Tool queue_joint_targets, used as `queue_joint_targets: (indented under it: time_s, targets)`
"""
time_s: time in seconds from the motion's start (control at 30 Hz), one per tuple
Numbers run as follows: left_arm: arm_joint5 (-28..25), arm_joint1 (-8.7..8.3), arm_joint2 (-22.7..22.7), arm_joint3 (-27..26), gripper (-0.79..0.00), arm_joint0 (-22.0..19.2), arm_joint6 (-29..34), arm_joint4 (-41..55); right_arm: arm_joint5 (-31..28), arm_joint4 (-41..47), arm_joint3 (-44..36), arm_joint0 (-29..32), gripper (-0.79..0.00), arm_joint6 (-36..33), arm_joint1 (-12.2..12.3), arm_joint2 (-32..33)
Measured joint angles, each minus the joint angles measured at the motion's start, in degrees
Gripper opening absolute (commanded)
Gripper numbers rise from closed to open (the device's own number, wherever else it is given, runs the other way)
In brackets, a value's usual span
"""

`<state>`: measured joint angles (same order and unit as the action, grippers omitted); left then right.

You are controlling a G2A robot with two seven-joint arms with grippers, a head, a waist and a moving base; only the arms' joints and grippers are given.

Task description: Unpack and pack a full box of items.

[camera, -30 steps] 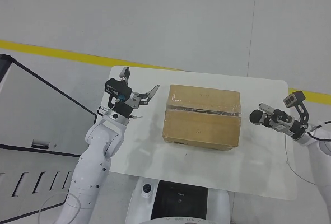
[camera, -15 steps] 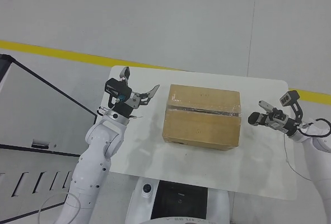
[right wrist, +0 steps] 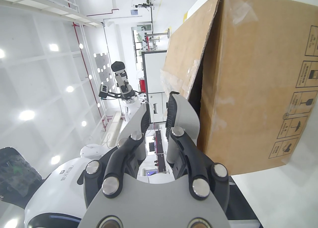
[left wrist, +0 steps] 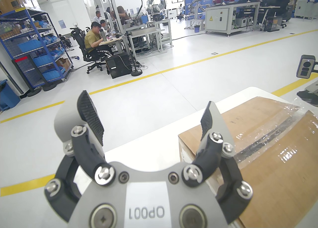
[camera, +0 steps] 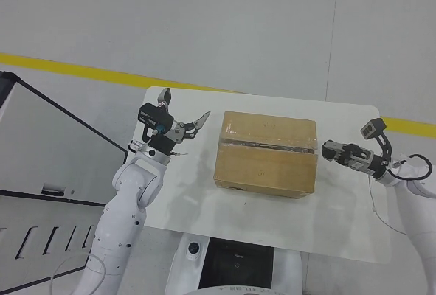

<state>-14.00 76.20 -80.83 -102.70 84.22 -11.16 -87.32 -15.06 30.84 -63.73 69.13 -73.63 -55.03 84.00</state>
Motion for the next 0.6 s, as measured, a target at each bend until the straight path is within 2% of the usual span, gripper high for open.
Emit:
queue_joint_targets:
  time_s: [0.13, 0.37, 0.6]
  targets:
    - [0.0, 0.0, 0.0, 0.0, 0.0, 0.0, 0.0, 0.0, 0.14, -0.64, 0.42, -0.15, -0.708, 0.27, -0.02, -0.58]
    - [0.0, 0.0, 0.0, 0.0, 0.0, 0.0, 0.0, 0.0, 0.42, -2.5, 0.97, -0.7, -0.643, 1.02, 0.05, -1.24]
    - [0.0, 0.0, 0.0, 0.0, 0.0, 0.0, 0.0, 0.0, 0.57, -2.63, 1.29, -1.12, -0.659, 1.12, -0.01, -2.0]
